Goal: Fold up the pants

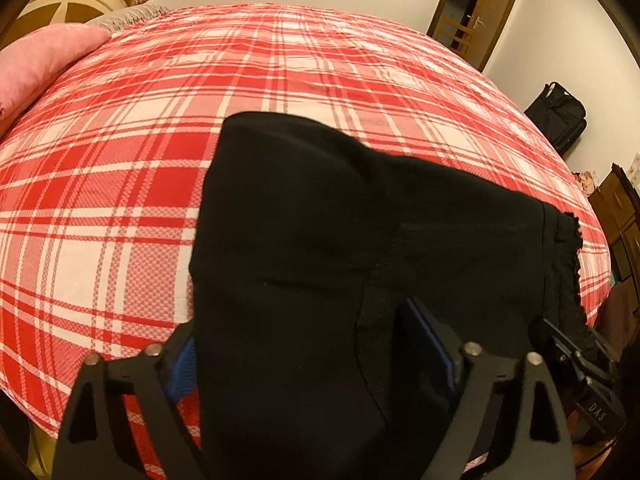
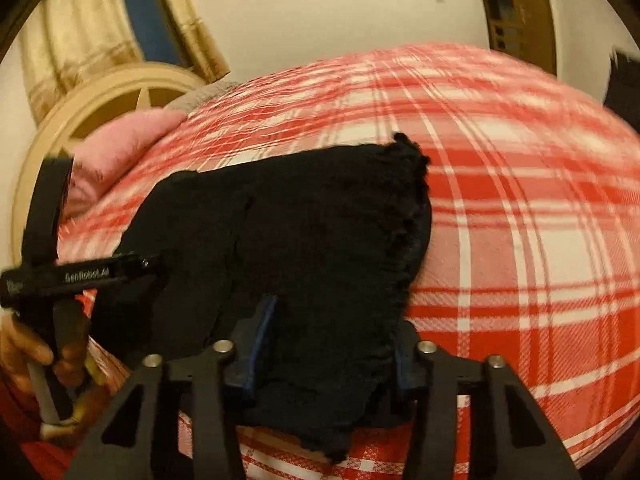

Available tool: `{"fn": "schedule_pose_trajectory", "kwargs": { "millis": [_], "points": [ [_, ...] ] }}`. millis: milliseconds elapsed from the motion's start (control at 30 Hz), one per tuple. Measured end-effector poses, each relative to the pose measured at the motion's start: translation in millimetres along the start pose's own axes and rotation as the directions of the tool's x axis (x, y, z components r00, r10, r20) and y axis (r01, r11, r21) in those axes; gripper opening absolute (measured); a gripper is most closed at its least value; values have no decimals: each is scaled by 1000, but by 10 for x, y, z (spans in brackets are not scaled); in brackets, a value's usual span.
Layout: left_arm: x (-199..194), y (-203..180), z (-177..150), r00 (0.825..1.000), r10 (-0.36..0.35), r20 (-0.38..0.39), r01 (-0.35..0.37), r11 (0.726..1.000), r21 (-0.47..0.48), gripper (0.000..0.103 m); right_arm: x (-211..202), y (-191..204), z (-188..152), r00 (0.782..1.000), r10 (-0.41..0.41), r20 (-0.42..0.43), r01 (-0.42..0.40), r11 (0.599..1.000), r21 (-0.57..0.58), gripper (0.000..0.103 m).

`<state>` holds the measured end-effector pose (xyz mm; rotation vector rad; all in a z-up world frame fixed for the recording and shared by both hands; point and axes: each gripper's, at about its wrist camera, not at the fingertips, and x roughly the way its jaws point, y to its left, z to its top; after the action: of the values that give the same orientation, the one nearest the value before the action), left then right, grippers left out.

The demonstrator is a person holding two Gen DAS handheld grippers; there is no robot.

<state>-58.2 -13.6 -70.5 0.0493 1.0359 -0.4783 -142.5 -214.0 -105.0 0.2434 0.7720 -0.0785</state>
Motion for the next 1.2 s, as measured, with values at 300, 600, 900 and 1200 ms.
{"fn": "schedule_pose_trajectory", "kwargs": {
  "millis": [300,600,900,1200],
  "points": [
    [-51,0,9,1000,4,16,-4,1000,-7,68,65,-166,-25,998,66,-9,-64,990,124,56],
    [-20,111,5,996,-83,28,85,993,-76,87,118,-172,-15,997,80,-17,-76,987,144,57],
    [-94,66,16,996,-68,57,72,996,-60,44,18,61,55,1000,19,2,-19,1000,6,34],
    [-237,-82,46,995,-11,104,8,1000,22,23,-172,210,167,999,19,49,-17,999,-50,31]
  ]
}}
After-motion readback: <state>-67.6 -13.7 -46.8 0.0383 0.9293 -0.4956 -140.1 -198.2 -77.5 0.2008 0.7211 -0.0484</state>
